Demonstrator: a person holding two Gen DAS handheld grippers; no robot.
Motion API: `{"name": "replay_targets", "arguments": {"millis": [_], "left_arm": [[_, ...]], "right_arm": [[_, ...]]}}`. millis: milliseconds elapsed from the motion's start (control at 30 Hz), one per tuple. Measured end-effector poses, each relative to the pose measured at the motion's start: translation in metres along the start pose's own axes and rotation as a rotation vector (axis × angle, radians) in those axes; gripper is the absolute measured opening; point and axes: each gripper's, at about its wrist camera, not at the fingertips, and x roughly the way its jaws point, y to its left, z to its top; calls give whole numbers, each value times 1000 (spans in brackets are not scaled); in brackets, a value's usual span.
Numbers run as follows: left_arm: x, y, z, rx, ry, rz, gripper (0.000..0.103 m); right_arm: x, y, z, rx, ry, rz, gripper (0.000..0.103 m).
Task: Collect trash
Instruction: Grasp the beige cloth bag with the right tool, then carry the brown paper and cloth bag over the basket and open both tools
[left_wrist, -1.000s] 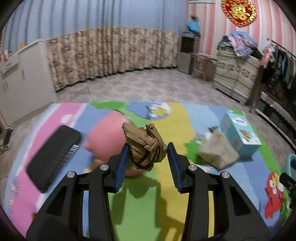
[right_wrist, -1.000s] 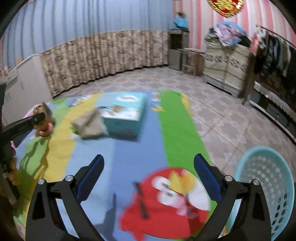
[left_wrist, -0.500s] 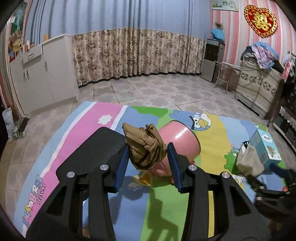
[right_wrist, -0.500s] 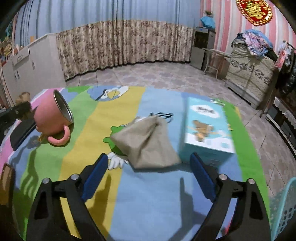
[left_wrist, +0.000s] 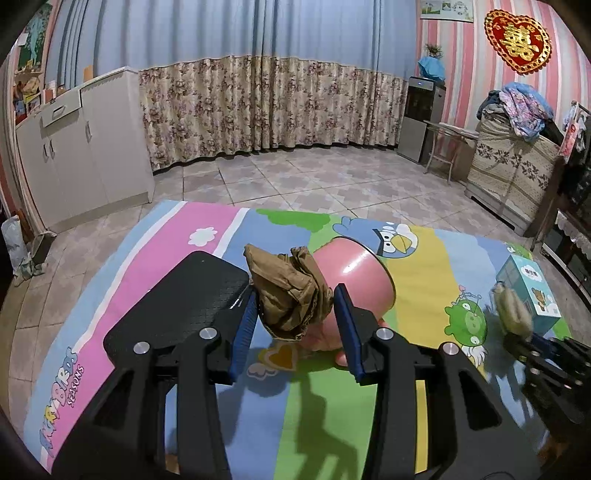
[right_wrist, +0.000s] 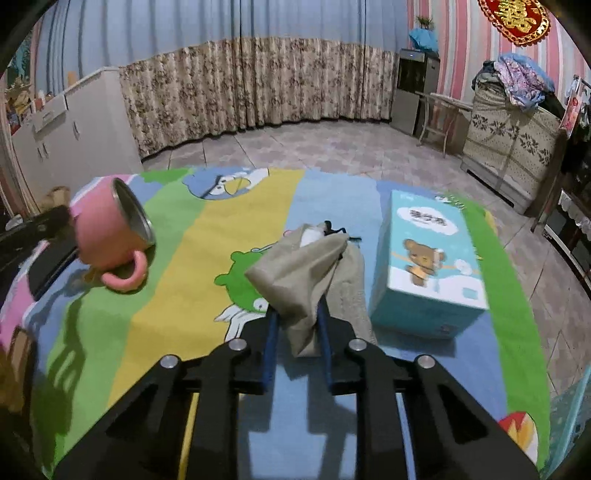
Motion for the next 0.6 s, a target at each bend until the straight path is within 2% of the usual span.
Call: {"name": "replay_targets", "arguments": {"millis": [133,233,333,467,600], "left_arm": [[-4,-7,-1,28,-5,7,41],[-9,-16,-1,43,-13,-28,41],[-18,-31,-1,87,-24,-9,41],[-43,-52,-3,117,-41,-58,41],[-72,-79,-9,142,-55,-119,41]], "right_arm": [[-36,-15,-18,40,-31,30,20],[-73,-35,-35,51,-53,20,20],[-103,-59,-43,73,-69,15,20],[-149,-104,-54,122,-111,-23,20],[-184,-145,-64,169,-158,-97,20]]}}
